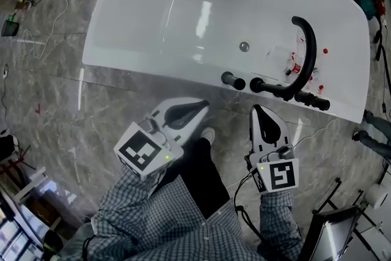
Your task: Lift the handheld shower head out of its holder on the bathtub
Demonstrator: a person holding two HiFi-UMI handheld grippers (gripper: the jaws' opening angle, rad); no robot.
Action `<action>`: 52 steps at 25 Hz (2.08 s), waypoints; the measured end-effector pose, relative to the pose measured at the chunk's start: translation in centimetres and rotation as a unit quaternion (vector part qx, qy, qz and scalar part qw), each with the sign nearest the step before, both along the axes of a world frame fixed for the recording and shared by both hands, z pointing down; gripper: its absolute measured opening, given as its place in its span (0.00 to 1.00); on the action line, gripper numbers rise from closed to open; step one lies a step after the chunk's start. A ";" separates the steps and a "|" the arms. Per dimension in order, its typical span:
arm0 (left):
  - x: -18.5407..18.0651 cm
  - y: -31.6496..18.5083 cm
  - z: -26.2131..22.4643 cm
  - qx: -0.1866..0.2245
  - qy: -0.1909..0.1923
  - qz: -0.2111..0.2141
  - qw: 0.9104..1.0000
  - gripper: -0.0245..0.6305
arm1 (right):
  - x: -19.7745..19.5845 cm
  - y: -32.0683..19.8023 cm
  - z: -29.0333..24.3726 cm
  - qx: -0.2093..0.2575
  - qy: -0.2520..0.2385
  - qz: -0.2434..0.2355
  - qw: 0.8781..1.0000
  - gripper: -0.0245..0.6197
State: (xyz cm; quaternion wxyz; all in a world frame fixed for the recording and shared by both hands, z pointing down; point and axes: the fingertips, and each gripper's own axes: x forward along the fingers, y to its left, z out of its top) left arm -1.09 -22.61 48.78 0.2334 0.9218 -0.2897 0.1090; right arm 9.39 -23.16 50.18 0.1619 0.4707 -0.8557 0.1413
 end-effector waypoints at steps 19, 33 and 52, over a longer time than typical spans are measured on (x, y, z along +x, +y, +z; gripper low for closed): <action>1.1 -3.1 10.6 -0.005 -0.014 0.013 1.000 0.05 | 0.5 -2.8 10.8 -0.018 0.032 -0.032 0.999 0.06; 1.5 -3.4 17.3 0.010 -0.044 0.025 0.999 0.05 | -0.4 -3.3 18.4 -0.029 0.060 -0.043 0.997 0.07; 0.9 -4.3 19.5 0.009 -0.062 0.002 0.998 0.05 | -4.3 -6.9 18.1 0.019 0.031 -0.065 0.997 0.29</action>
